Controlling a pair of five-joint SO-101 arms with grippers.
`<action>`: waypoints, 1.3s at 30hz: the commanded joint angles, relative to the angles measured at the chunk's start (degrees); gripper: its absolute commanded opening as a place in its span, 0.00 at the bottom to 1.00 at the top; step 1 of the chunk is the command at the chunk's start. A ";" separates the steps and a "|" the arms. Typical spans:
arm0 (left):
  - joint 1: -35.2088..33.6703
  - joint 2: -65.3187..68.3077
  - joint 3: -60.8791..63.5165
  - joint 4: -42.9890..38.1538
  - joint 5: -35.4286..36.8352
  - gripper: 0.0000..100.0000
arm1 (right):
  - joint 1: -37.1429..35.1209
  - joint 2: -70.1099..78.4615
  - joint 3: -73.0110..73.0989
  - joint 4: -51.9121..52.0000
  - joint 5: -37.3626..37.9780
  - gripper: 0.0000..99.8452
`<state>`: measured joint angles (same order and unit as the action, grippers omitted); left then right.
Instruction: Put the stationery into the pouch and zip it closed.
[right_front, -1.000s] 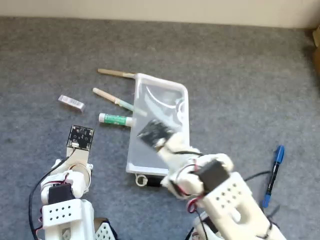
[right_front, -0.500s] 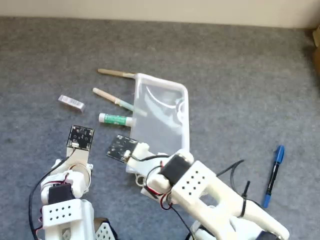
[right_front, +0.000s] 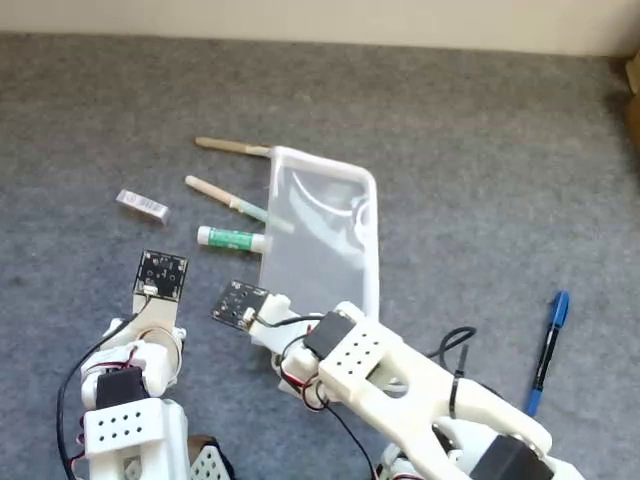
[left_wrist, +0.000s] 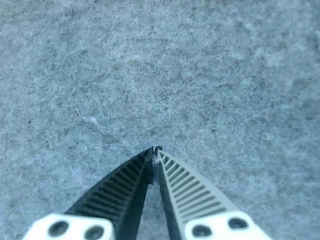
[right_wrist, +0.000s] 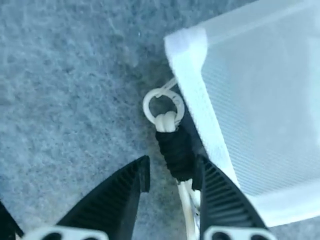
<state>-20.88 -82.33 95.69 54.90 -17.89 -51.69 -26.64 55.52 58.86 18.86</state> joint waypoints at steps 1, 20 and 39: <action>0.92 -0.40 0.04 -0.88 0.44 0.03 | 2.86 0.75 -0.40 -2.33 -0.70 0.13; 0.92 -0.40 0.04 -0.88 0.44 0.03 | 3.47 14.11 -0.48 -6.11 -0.62 0.11; 0.92 -0.40 0.04 -0.88 0.44 0.03 | 8.40 -14.90 8.13 -3.56 -1.05 0.00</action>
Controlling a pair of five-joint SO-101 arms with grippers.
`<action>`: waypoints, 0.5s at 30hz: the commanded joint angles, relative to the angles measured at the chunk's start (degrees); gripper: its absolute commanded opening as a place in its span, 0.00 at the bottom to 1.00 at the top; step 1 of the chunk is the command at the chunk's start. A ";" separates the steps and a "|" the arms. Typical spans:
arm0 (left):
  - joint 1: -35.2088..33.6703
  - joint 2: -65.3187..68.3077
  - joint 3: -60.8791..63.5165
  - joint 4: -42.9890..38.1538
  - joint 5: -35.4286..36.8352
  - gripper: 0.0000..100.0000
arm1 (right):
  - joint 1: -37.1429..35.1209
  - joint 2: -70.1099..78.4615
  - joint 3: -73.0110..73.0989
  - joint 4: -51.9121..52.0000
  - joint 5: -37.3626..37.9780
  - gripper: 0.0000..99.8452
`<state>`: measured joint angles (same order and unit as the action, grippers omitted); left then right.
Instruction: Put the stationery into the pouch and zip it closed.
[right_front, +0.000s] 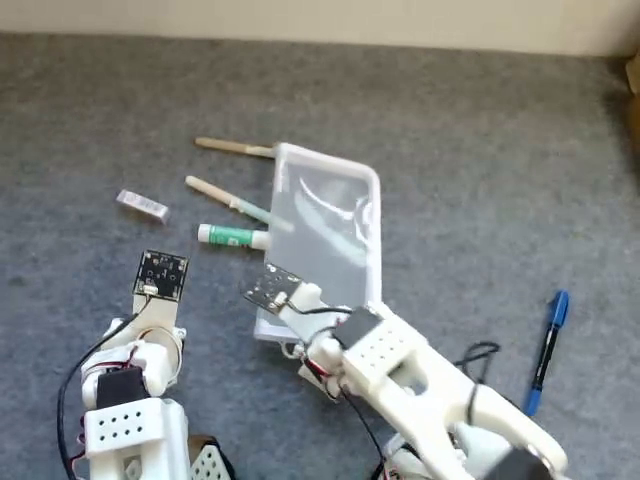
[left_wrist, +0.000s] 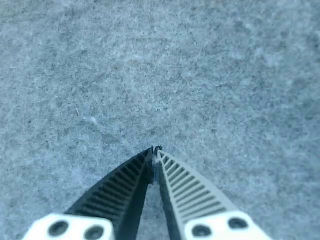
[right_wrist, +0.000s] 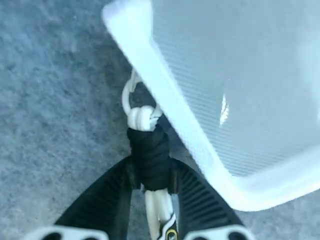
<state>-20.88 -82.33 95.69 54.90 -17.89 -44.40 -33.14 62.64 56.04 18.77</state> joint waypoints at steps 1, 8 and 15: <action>0.92 -0.40 0.04 -0.88 0.44 0.03 | 1.10 -10.86 1.80 -0.75 -2.02 0.00; 0.92 -0.40 0.04 -0.88 0.44 0.03 | 1.10 -25.98 6.46 -0.40 -4.57 0.00; 0.92 -0.40 0.04 -0.88 0.44 0.03 | 0.92 -37.49 11.38 -0.66 -7.21 0.00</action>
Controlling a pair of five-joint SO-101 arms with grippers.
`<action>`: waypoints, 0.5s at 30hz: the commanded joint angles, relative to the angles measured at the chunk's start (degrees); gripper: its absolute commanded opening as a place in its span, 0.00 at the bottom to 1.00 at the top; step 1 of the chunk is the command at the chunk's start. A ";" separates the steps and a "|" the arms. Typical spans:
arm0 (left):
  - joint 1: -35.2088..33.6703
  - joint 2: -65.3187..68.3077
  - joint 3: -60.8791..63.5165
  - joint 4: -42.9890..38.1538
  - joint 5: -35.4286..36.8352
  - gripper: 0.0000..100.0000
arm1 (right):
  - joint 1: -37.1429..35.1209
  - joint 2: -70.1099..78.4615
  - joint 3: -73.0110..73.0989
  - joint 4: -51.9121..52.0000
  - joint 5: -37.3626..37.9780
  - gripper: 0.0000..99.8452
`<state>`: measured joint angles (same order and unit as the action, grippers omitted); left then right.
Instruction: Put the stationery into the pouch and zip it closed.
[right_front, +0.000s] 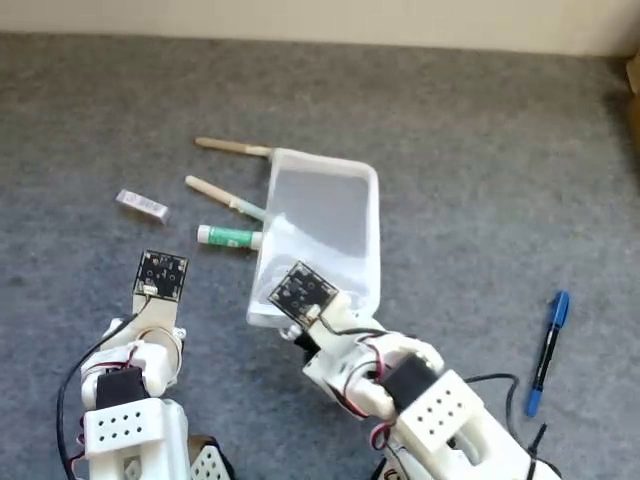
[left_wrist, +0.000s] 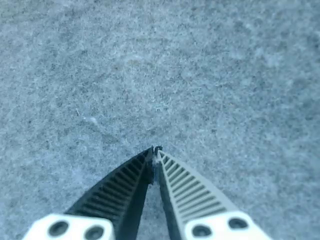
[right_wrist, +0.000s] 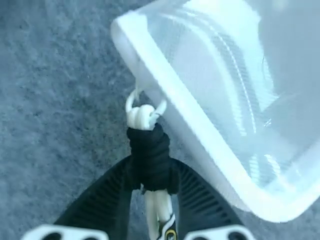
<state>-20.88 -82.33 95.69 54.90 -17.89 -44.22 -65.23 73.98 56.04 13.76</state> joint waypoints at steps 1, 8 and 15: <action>0.92 -0.40 0.04 -0.88 0.44 0.03 | 0.92 -7.25 0.48 -0.66 -2.81 0.00; 1.54 -0.40 0.04 -0.88 0.44 0.03 | 1.01 -21.49 5.14 -0.57 -3.60 0.00; 6.90 -0.40 0.04 -0.70 0.44 0.03 | 1.01 -35.21 10.24 -0.31 -3.60 0.00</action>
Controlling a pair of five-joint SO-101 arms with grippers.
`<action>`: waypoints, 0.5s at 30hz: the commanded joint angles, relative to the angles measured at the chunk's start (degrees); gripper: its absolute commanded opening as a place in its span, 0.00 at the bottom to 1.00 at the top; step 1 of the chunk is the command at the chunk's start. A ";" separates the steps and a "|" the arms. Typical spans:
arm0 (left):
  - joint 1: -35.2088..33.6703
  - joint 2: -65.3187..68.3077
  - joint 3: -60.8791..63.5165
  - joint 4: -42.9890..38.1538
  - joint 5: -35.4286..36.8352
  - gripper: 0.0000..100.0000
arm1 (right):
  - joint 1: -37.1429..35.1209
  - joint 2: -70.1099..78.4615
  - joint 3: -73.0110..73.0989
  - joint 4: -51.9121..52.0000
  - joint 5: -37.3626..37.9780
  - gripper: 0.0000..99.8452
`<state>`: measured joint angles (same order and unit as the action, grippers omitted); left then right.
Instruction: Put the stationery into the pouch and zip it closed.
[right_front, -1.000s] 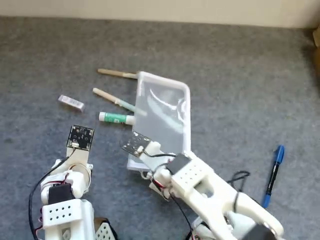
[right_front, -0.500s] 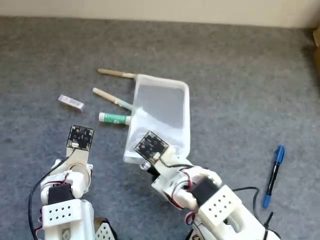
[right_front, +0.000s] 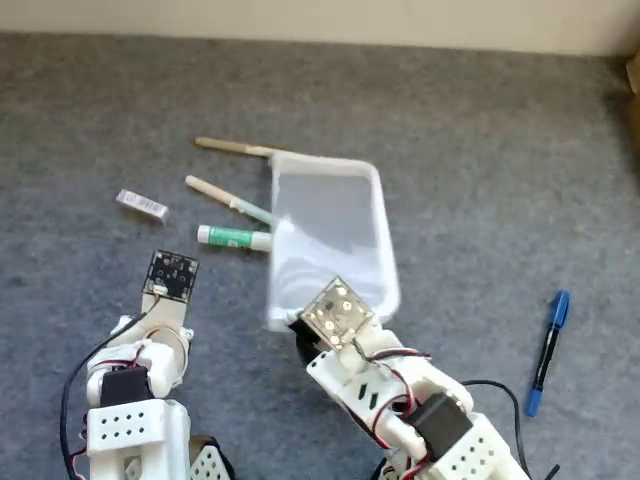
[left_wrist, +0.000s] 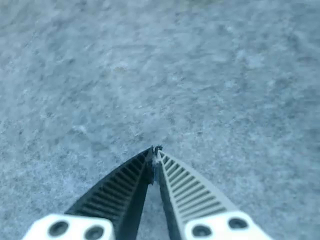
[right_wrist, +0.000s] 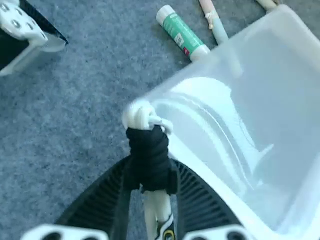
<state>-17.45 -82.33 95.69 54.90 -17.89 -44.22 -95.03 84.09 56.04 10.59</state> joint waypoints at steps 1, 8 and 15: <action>3.65 -0.40 -0.04 -0.70 0.44 0.03 | 1.01 -6.99 0.84 -0.31 -0.44 0.00; 3.30 -0.40 -1.63 -0.70 0.44 0.02 | 1.10 -9.98 2.95 -0.40 -0.44 0.00; 3.56 -0.40 -9.80 -0.88 0.44 0.02 | 1.10 -10.07 3.03 -0.57 -0.18 0.00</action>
<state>-15.08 -81.89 93.41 54.90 -17.89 -44.22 -104.09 87.96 56.04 10.59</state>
